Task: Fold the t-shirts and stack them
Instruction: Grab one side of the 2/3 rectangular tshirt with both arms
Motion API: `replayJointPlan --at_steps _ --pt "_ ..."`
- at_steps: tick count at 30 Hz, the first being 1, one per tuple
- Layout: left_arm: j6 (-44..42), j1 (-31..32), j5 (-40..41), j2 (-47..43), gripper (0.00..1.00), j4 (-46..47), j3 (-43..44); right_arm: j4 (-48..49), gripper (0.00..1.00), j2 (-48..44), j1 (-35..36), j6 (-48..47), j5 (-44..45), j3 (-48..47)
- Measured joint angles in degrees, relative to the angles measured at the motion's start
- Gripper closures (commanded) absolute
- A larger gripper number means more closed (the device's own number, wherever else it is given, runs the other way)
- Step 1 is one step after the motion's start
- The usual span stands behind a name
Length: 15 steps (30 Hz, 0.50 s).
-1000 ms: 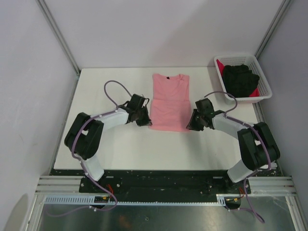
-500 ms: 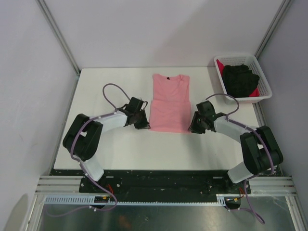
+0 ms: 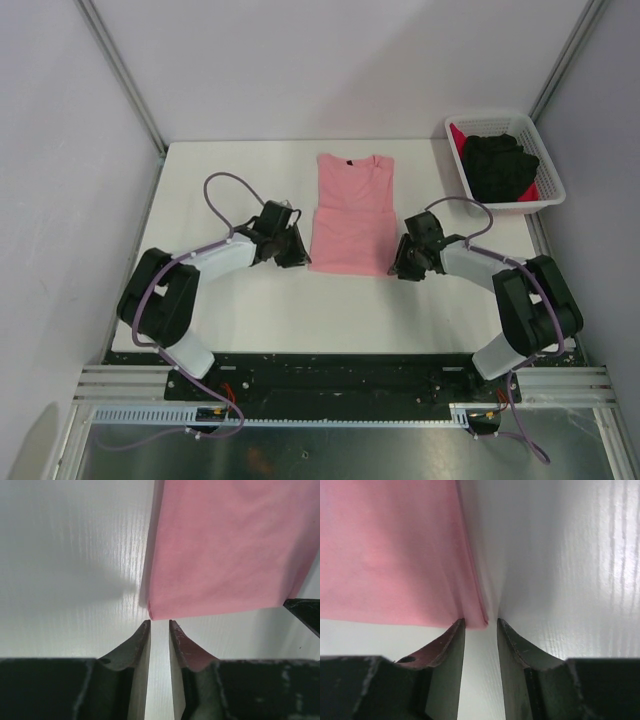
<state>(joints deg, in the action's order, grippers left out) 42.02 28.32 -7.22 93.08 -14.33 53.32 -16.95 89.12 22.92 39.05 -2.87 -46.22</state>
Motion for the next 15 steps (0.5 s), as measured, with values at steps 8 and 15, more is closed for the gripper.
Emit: replayJointPlan --at_steps 8,15 --pt "-0.02 -0.02 -0.5 2.29 0.71 -0.2 -0.11 2.43 0.74 1.31 1.14 0.46 -0.04 -0.02" --pt "0.0 -0.13 -1.18 6.23 0.71 0.35 1.01 2.78 0.79 1.73 1.25 1.03 -0.07 -0.02"
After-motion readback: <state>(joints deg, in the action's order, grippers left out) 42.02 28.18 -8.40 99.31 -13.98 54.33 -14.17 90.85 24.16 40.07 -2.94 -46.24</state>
